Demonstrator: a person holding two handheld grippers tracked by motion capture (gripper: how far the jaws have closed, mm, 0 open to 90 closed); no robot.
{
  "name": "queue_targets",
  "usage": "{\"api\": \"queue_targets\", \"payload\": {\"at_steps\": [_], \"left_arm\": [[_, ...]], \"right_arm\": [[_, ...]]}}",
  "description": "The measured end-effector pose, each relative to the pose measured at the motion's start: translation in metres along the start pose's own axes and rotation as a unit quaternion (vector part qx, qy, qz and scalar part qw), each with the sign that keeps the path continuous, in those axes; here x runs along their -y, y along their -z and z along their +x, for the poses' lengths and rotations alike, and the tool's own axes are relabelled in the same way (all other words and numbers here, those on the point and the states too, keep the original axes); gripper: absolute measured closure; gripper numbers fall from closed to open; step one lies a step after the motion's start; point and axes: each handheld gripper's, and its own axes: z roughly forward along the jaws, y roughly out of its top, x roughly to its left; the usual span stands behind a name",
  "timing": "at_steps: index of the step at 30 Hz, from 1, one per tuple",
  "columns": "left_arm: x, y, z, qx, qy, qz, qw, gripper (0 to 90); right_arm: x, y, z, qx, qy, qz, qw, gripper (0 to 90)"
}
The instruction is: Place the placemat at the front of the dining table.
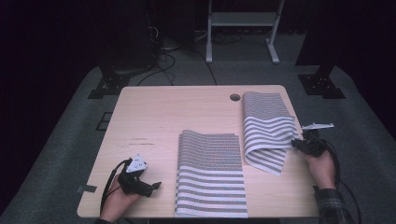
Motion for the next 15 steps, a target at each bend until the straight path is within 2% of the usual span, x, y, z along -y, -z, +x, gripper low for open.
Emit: {"api": "queue_targets", "payload": {"at_steps": [3,5,15], "left_arm": [[0.0,0.0,0.0,0.0,0.0,0.0,1.0,0.0],[0.0,0.0,0.0,0.0,0.0,0.0,1.0,0.0],[0.0,0.0,0.0,0.0,0.0,0.0,1.0,0.0]], "right_arm": [[0.0,0.001,-0.004,-0.015,-0.013,-0.003,0.9998,85.0],[0.0,0.002,-0.005,-0.017,-0.017,-0.005,0.9997,85.6],[-0.007,0.013,-0.002,-0.023,-0.012,-0.021,0.9995,86.2]]}}
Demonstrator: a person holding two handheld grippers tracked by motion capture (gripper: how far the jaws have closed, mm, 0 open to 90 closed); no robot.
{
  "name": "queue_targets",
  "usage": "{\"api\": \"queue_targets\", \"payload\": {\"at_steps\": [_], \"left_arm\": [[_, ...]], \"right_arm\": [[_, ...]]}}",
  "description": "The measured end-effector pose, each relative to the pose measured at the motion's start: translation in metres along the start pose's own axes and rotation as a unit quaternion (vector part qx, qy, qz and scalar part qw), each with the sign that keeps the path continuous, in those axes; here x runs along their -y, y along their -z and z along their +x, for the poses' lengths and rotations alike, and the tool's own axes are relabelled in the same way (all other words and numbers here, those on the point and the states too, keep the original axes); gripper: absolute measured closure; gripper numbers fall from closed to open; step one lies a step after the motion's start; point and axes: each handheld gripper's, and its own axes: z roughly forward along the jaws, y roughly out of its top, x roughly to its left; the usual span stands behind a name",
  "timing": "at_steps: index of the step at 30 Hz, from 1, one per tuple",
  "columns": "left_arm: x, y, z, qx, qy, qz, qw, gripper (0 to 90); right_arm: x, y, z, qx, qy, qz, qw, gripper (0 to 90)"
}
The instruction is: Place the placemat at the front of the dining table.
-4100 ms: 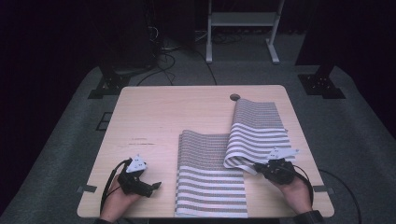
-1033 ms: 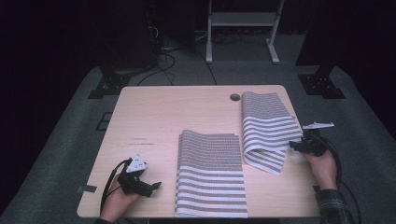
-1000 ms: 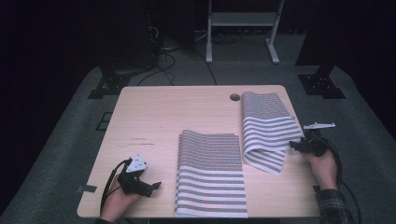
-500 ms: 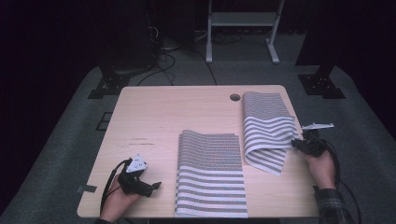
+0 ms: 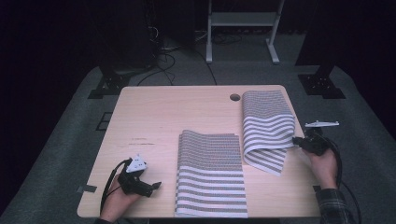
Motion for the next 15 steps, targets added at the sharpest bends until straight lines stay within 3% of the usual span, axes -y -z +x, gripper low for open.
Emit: {"api": "queue_targets", "payload": {"at_steps": [15], "left_arm": [[0.0,0.0,0.0,-0.001,0.0,0.0,1.0,0.0]], "right_arm": [[-0.019,0.014,0.02,-0.019,0.019,-0.038,0.9989,86.4]]}}
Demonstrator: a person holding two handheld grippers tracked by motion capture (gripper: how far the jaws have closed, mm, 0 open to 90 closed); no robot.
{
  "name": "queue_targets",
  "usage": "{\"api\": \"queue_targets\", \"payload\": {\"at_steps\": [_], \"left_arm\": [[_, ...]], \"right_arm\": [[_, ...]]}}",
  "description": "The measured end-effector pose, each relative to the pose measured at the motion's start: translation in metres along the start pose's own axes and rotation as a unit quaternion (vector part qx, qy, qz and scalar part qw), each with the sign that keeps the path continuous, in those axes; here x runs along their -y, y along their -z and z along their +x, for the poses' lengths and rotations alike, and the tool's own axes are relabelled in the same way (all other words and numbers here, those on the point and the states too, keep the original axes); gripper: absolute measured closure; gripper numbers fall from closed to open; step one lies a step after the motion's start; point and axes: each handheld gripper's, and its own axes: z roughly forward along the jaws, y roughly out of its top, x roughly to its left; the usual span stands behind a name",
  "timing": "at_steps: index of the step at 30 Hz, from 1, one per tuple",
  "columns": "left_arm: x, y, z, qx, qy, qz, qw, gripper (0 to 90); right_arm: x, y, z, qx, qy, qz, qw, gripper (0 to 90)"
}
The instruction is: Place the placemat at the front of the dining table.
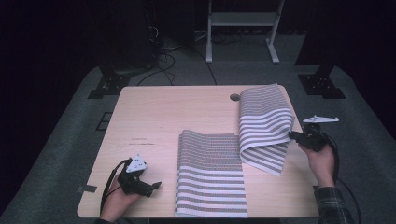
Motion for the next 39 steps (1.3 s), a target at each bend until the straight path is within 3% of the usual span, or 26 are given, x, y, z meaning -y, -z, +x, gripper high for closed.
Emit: {"api": "queue_targets", "payload": {"at_steps": [19,28,39], "left_arm": [[0.0,0.0,0.0,0.0,0.0,0.0,1.0,0.0],[0.0,0.0,0.0,0.0,0.0,0.0,1.0,0.0],[0.0,0.0,0.0,0.0,0.0,0.0,1.0,0.0]], "right_arm": [[-0.022,0.003,0.028,-0.023,0.035,-0.025,0.9988,86.3],[-0.036,0.003,0.046,-0.033,0.058,-0.042,0.9969,86.7],[-0.05,-0.001,0.068,-0.045,0.085,-0.045,0.9944,86.9]]}}
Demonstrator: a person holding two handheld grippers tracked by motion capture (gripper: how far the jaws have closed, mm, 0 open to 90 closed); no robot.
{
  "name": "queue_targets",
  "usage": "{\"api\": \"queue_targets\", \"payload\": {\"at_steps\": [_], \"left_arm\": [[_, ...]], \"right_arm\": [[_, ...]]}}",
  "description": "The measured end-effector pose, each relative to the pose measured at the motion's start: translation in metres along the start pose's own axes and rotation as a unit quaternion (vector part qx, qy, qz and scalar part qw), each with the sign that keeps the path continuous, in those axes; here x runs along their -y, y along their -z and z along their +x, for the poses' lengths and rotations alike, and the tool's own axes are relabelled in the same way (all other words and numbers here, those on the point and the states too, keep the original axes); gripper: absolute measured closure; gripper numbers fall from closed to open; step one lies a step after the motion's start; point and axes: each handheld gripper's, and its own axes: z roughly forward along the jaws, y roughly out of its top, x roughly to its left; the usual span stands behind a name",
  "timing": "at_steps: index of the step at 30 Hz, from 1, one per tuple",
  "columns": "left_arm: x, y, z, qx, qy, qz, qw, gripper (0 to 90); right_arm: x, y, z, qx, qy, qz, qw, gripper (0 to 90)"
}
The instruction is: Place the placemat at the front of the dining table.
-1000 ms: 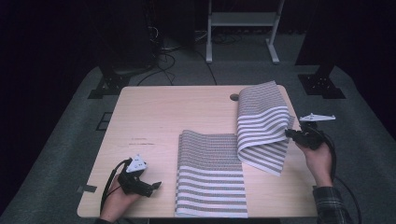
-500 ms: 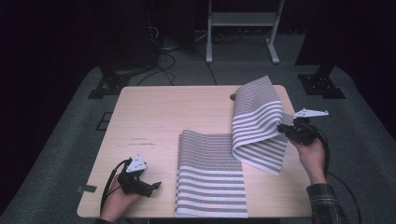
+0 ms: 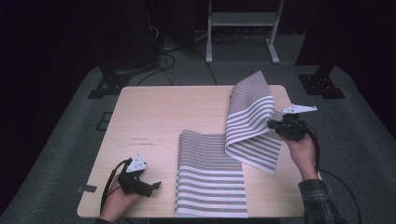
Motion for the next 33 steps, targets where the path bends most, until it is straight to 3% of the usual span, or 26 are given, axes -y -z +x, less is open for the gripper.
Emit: {"api": "queue_targets", "payload": {"at_steps": [13,21,23,26,29,31,33], "left_arm": [[0.0,0.0,0.0,0.0,-0.001,0.0,1.0,0.0],[-0.004,-0.001,0.0,0.007,0.015,-0.002,0.9999,0.0],[-0.007,-0.001,-0.001,0.008,0.012,-0.002,0.9999,0.0],[-0.018,0.002,-0.001,0.019,0.018,-0.03,0.9992,0.0],[-0.024,0.003,-0.001,0.029,0.023,-0.039,0.9986,0.0],[-0.033,0.004,-0.003,0.03,0.015,-0.052,0.9981,0.0],[-0.048,0.002,-0.003,0.045,0.015,-0.058,0.9972,4.3]], "right_arm": [[-0.022,-0.019,0.029,-0.03,0.029,-0.007,0.9991,87.0],[-0.033,-0.029,0.046,-0.048,0.04,-0.008,0.998,87.3],[-0.036,-0.031,0.05,-0.053,0.043,-0.008,0.9977,87.3],[-0.041,-0.036,0.057,-0.062,0.053,-0.005,0.9966,87.5],[-0.043,-0.038,0.061,-0.068,0.055,-0.004,0.9962,87.5],[-0.045,-0.04,0.064,-0.074,0.058,-0.005,0.9955,87.5],[-0.05,-0.042,0.069,-0.082,0.06,-0.007,0.9948,87.5]]}}
